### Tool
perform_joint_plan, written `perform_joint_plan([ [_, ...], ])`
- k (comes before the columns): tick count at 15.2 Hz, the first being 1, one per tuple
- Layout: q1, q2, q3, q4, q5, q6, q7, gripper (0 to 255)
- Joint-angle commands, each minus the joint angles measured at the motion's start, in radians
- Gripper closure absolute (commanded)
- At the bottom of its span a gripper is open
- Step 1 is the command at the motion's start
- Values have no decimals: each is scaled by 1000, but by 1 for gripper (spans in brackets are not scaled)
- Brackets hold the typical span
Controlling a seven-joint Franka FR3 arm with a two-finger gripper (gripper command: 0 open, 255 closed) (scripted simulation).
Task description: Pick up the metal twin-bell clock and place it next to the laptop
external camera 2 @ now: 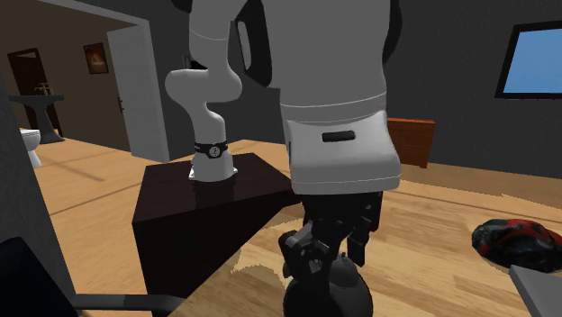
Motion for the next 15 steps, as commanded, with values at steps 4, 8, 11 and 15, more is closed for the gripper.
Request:
perform_joint_plan([
  [4, 2, -37, -4, 10, -8, -45, 11, 255],
  [8, 3, -63, -7, 24, -14, -84, 20, 255],
  [11, 3, -80, -9, 37, -18, -114, 26, 255],
  [15, 3, -102, -12, 58, -24, -156, 35, 255],
])
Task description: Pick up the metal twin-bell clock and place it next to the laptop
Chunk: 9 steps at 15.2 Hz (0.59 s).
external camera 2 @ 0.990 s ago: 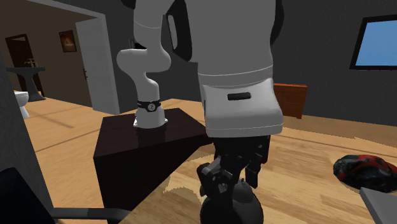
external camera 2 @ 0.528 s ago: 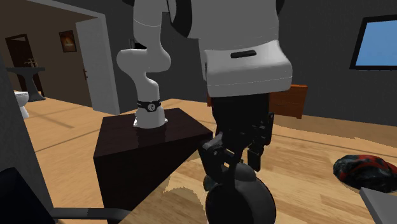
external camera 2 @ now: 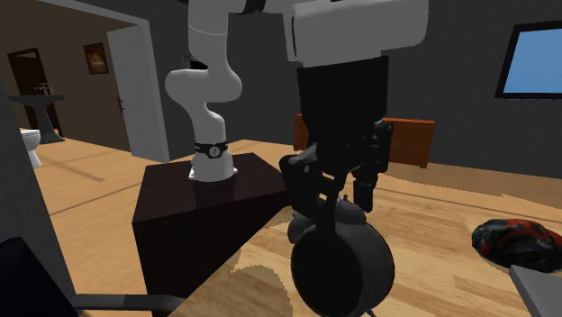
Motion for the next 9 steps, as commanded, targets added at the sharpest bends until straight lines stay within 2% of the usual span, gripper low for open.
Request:
perform_joint_plan([
  [1, -1, -11, -1, 11, -3, -21, 3, 255],
  [9, -2, -43, -5, 68, -12, -109, 21, 255],
])
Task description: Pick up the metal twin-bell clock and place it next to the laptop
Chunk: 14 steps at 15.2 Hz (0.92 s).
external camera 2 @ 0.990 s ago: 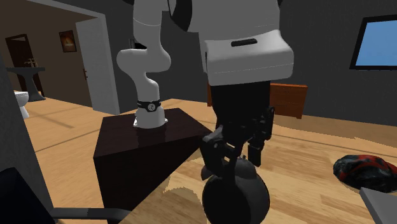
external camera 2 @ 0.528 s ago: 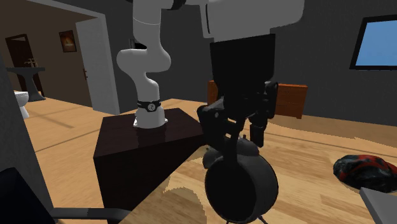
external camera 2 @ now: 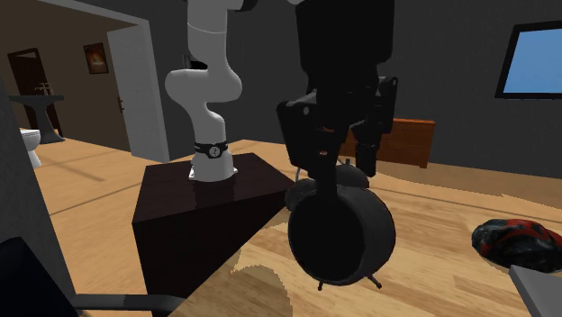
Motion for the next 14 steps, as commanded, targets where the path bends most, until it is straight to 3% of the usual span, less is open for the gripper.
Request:
perform_joint_plan([
  [1, 1, -7, 0, 21, -3, -27, 7, 255],
  [8, -1, -23, -2, 87, -9, -107, 22, 255],
  [14, 87, -6, 29, 112, -19, -93, 141, 255],
])
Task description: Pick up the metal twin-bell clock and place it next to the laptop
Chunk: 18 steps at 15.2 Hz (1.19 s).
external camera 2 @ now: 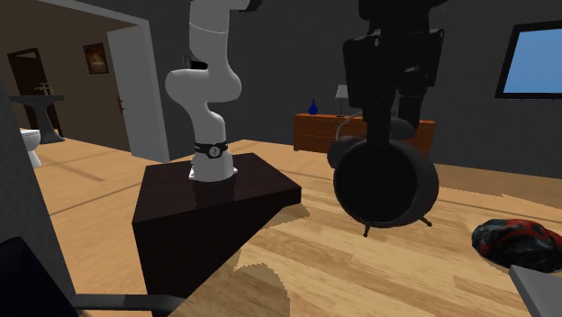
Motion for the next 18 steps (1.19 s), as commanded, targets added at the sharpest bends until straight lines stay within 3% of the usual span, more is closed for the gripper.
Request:
perform_joint_plan([
  [1, 34, 17, 12, 22, -3, 4, 47, 255],
  [9, 148, 108, 49, 165, -21, -19, 207, 255],
  [14, 219, 214, 67, 337, -34, -69, 307, 255],
  [17, 261, 313, 76, 505, -43, -128, 368, 255],
  [18, 261, 308, 76, 484, -43, -111, 365, 255],
])
